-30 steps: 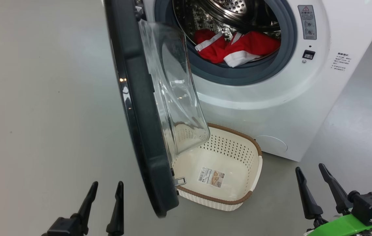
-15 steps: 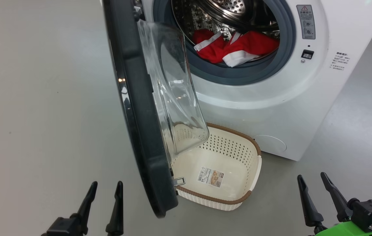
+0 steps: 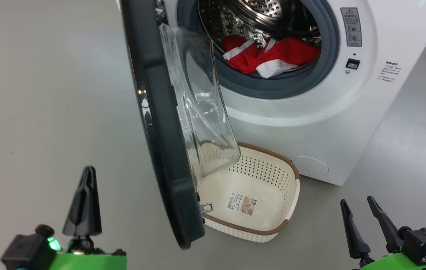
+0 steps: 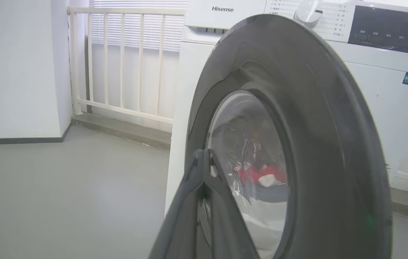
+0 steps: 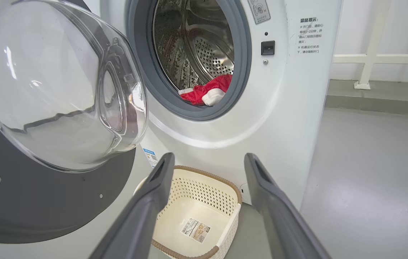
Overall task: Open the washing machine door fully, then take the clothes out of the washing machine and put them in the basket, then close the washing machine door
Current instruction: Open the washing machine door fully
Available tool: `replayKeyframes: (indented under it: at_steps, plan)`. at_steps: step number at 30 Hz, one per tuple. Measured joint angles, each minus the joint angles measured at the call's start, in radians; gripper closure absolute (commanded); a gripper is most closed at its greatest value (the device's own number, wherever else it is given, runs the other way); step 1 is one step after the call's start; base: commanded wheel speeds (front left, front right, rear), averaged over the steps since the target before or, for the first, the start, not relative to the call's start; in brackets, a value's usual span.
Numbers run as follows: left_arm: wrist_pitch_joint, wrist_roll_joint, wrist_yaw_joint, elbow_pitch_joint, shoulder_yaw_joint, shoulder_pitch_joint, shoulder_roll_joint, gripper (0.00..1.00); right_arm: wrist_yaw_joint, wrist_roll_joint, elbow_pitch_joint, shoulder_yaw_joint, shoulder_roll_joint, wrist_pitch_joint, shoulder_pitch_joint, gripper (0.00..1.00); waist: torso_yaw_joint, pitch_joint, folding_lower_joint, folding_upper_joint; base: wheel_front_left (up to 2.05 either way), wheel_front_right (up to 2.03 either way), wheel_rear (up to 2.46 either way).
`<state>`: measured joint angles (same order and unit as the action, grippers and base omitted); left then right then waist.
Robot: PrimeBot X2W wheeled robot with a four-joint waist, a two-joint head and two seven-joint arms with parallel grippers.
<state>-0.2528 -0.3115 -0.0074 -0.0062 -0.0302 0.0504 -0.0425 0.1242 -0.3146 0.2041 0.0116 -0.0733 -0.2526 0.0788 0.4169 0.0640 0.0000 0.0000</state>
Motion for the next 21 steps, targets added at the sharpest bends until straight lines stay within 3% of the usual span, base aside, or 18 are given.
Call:
replayKeyframes:
  at_steps: [4,10,14,21]
  plan:
    - [-0.001,-0.004,0.004,-0.146,-0.013,0.019,0.0,1.0,0.0,0.0,-0.002,-0.001,0.001,0.0,0.0,0.0,-0.002,-0.003,0.0,0.0,0.0,0.0,0.0]
    - [-0.004,0.028,-0.022,-0.274,-0.149,0.018,-0.001,1.0,0.0,0.0,-0.003,-0.008,0.006,0.0,0.0,0.0,-0.011,-0.006,0.0,0.0,0.0,0.0,0.0]
    - [-0.004,0.036,-0.057,-0.261,-0.279,0.013,-0.002,1.0,0.0,0.0,-0.003,-0.012,0.006,0.0,0.0,0.0,-0.015,-0.004,0.0,0.0,0.0,0.0,0.0]
    - [-0.004,-0.03,-0.074,-0.067,-0.44,-0.012,-0.006,1.0,0.0,0.0,-0.003,-0.02,0.007,0.0,-0.001,0.0,-0.021,-0.002,0.0,0.0,0.0,0.0,0.0]
